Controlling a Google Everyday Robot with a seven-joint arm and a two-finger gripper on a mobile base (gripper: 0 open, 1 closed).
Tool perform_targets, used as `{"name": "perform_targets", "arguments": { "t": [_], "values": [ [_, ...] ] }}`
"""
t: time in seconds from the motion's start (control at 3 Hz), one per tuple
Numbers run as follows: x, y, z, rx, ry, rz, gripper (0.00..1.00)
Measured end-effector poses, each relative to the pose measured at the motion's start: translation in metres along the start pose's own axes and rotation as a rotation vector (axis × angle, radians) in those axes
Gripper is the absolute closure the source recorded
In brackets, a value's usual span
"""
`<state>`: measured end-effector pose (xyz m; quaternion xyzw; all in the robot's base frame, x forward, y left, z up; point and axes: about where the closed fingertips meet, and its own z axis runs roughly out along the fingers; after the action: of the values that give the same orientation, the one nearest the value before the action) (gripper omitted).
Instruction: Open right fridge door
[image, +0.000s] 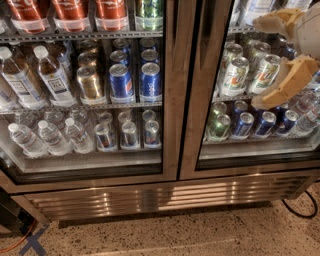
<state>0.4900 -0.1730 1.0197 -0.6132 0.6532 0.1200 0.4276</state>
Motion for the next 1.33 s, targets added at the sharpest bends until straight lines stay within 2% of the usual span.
{"name": "perform_targets", "arguments": {
  "t": [0.33, 0.67, 1.0, 1.33],
  "values": [
    [-0.002, -0.006, 0.007, -0.005, -0.078, 0.011, 0.0],
    [-0.005, -0.006, 0.019, -0.034, -0.139, 0.028, 0.13],
    [-0.01, -0.002, 0.033, -0.076, -0.183, 0.037, 0.17],
    [-0.014, -0.002, 0.043, -0.108, -0.213, 0.037, 0.12]
  ]
}}
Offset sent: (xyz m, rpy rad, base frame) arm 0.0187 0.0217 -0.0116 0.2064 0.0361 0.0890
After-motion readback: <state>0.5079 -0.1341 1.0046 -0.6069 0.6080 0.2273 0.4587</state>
